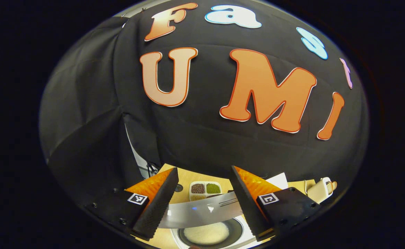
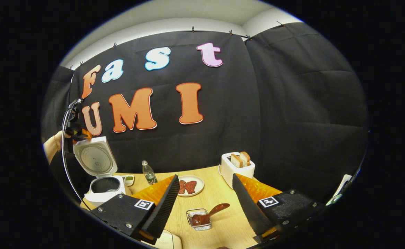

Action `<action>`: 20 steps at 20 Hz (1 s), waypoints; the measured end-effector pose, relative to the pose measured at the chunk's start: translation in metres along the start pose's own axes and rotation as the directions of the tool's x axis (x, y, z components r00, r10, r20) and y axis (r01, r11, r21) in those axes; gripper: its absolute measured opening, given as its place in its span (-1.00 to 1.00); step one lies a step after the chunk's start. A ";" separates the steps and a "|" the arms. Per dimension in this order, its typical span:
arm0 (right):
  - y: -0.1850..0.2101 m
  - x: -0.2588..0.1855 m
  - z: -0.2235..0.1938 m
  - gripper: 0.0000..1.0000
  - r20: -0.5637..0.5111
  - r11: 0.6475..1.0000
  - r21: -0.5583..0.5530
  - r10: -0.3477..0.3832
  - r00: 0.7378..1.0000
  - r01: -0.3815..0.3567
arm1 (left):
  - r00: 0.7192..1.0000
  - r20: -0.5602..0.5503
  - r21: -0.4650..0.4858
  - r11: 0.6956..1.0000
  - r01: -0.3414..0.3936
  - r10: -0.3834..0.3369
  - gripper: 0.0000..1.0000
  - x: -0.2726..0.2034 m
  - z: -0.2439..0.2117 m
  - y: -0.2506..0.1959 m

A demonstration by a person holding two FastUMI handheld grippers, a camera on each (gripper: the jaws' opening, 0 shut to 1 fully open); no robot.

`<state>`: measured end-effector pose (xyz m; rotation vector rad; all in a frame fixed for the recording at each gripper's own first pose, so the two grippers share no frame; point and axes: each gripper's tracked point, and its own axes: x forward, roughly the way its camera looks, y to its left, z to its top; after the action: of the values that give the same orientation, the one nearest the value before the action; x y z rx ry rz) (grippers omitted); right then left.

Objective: Close the left gripper, press the button to open the rice cooker; take a wooden spoon from the chopstick holder with the right hand, scoop a spoonful of rice and pour it into the rice cooker, then put the wooden spoon back into the chopstick holder.

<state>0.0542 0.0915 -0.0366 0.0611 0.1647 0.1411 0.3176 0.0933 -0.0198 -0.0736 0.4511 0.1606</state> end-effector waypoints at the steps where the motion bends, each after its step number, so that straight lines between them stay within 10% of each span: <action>1: -0.003 -0.005 0.003 0.89 0.011 1.000 -0.011 -0.002 1.000 0.002 | 1.000 -0.004 0.002 1.000 0.012 -0.012 1.00 -0.007 -0.006 -0.002; 20: 0.073 0.008 0.019 0.90 0.028 0.990 -0.065 0.128 0.991 -0.126 | 0.994 -0.090 0.057 0.996 0.073 -0.068 1.00 -0.085 -0.203 -0.032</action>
<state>0.0556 0.1642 -0.0141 0.0108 0.1240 0.2717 0.1612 0.0287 -0.1633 -0.0371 0.5403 0.0743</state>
